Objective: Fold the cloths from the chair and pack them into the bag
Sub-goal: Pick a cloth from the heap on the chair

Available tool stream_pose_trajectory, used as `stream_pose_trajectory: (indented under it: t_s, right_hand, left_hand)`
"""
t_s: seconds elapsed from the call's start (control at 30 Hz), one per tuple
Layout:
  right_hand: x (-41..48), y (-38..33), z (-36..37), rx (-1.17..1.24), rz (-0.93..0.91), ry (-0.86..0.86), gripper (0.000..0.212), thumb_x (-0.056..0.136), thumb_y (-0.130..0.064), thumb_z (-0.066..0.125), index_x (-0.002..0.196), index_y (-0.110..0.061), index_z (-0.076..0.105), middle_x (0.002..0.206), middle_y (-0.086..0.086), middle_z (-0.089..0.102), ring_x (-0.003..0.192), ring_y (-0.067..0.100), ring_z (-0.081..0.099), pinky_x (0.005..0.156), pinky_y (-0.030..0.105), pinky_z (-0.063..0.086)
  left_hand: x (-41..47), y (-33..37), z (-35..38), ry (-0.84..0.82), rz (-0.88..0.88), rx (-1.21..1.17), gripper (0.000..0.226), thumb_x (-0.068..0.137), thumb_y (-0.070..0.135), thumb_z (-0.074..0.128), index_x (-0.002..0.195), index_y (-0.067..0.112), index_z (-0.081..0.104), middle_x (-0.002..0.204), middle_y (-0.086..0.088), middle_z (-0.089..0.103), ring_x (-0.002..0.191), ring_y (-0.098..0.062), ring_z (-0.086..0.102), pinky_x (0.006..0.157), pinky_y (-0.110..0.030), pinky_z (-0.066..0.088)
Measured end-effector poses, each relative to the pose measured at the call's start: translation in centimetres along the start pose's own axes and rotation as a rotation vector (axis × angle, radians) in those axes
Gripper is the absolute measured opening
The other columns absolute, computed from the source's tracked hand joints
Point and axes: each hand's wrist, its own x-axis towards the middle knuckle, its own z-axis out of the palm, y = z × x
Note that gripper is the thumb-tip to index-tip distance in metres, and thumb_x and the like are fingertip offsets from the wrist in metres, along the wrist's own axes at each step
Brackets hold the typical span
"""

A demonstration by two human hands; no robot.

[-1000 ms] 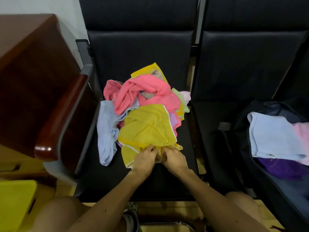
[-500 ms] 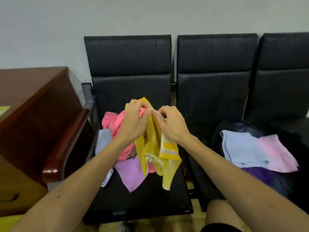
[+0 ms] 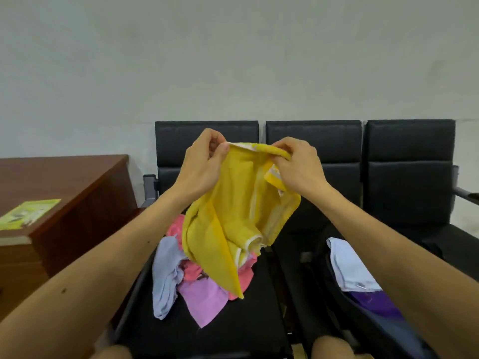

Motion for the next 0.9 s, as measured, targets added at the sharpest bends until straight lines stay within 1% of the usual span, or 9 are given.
stream_pose_trajectory:
  t_s: [0.1, 0.23, 0.37, 0.47, 0.67, 0.73, 0.8, 0.87, 0.9]
  right_hand:
    - [-0.3, -2.3, -1.9, 0.049, 0.041, -0.02, 0.008, 0.092, -0.023, 0.062, 0.093, -0.024, 0.069, 0.092, -0.004, 0.069, 0.091, 0.016, 0.062, 0.077, 0.034, 0.05]
    - [-1.4, -5.7, -4.0, 0.103, 0.089, -0.177, 0.024, 0.092, -0.028, 0.062, 0.074, -0.013, 0.06, 0.063, -0.002, 0.053, 0.059, 0.012, 0.05, 0.058, 0.028, 0.038]
    - [-1.6, -8.4, -5.9, 0.336, 0.293, -0.321, 0.022, 0.091, -0.024, 0.065, 0.092, -0.002, 0.07, 0.081, 0.016, 0.068, 0.069, 0.022, 0.065, 0.066, 0.036, 0.057]
    - [-1.3, -10.1, -6.2, 0.464, 0.382, -0.313, 0.019, 0.09, -0.021, 0.069, 0.093, -0.003, 0.069, 0.083, 0.012, 0.072, 0.066, 0.019, 0.068, 0.061, 0.028, 0.057]
    - [-1.5, -11.5, -5.5, 0.77, 0.513, -0.256, 0.017, 0.089, -0.016, 0.07, 0.098, -0.003, 0.067, 0.079, 0.014, 0.069, 0.064, 0.023, 0.067, 0.064, 0.036, 0.06]
    - [-1.4, -11.5, -5.2, 0.9, 0.538, -0.233, 0.006, 0.089, -0.013, 0.069, 0.089, -0.008, 0.067, 0.072, 0.012, 0.067, 0.062, 0.023, 0.066, 0.064, 0.038, 0.059]
    - [-1.2, -11.4, -5.0, 1.034, 0.538, -0.191, 0.01, 0.09, -0.008, 0.067, 0.08, -0.011, 0.066, 0.062, 0.006, 0.065, 0.057, 0.018, 0.064, 0.058, 0.032, 0.057]
    - [-1.1, -11.4, -5.0, 1.112, 0.519, -0.148, 0.018, 0.092, -0.004, 0.063, 0.076, -0.012, 0.063, 0.053, 0.002, 0.063, 0.048, 0.014, 0.062, 0.049, 0.025, 0.053]
    - [-1.1, -11.4, -5.1, 1.129, 0.51, -0.138, 0.018, 0.093, -0.004, 0.061, 0.076, -0.011, 0.062, 0.052, 0.002, 0.063, 0.046, 0.013, 0.062, 0.046, 0.024, 0.051]
  left_hand:
    - [-0.7, 0.9, -1.0, 0.01, -0.01, 0.003, 0.003, 0.102, 0.021, 0.053, 0.1, 0.019, 0.055, 0.09, 0.009, 0.057, 0.081, -0.003, 0.051, 0.071, -0.014, 0.042]
    - [-1.5, 2.0, -2.3, 0.018, -0.026, -0.01, 0.004, 0.102, 0.022, 0.053, 0.1, 0.019, 0.054, 0.089, 0.009, 0.056, 0.081, -0.005, 0.052, 0.071, -0.018, 0.043]
    - [-2.1, 2.8, -3.0, 0.014, -0.038, 0.001, 0.005, 0.101, 0.021, 0.054, 0.096, 0.02, 0.055, 0.087, 0.008, 0.057, 0.077, -0.003, 0.052, 0.066, -0.013, 0.04]
    - [-2.3, 3.1, -3.1, -0.006, -0.054, 0.022, 0.004, 0.1, 0.022, 0.056, 0.098, 0.018, 0.058, 0.09, 0.006, 0.06, 0.08, -0.003, 0.053, 0.065, -0.009, 0.041]
    - [-3.8, 4.9, -3.0, 0.091, -0.014, -0.063, 0.012, 0.096, 0.022, 0.063, 0.087, 0.024, 0.056, 0.078, 0.008, 0.059, 0.066, 0.001, 0.052, 0.064, -0.016, 0.044]
    - [-5.0, 6.3, -3.1, 0.123, -0.012, -0.155, 0.019, 0.099, 0.031, 0.058, 0.084, 0.021, 0.055, 0.071, 0.01, 0.057, 0.064, -0.004, 0.052, 0.063, -0.021, 0.045]
    - [-6.4, 7.8, -3.3, 0.044, -0.046, -0.282, 0.042, 0.101, 0.049, 0.045, 0.086, 0.011, 0.056, 0.07, 0.01, 0.057, 0.066, -0.007, 0.053, 0.066, -0.022, 0.046]
    - [-7.7, 8.4, -3.6, -0.104, -0.056, -0.327, 0.064, 0.09, 0.07, 0.04, 0.102, 0.01, 0.057, 0.089, -0.002, 0.064, 0.081, -0.017, 0.062, 0.076, -0.031, 0.052]
    - [-8.3, 8.5, -3.8, -0.175, -0.044, -0.318, 0.063, 0.083, 0.072, 0.048, 0.113, 0.016, 0.054, 0.1, -0.003, 0.065, 0.09, -0.016, 0.064, 0.079, -0.031, 0.054]
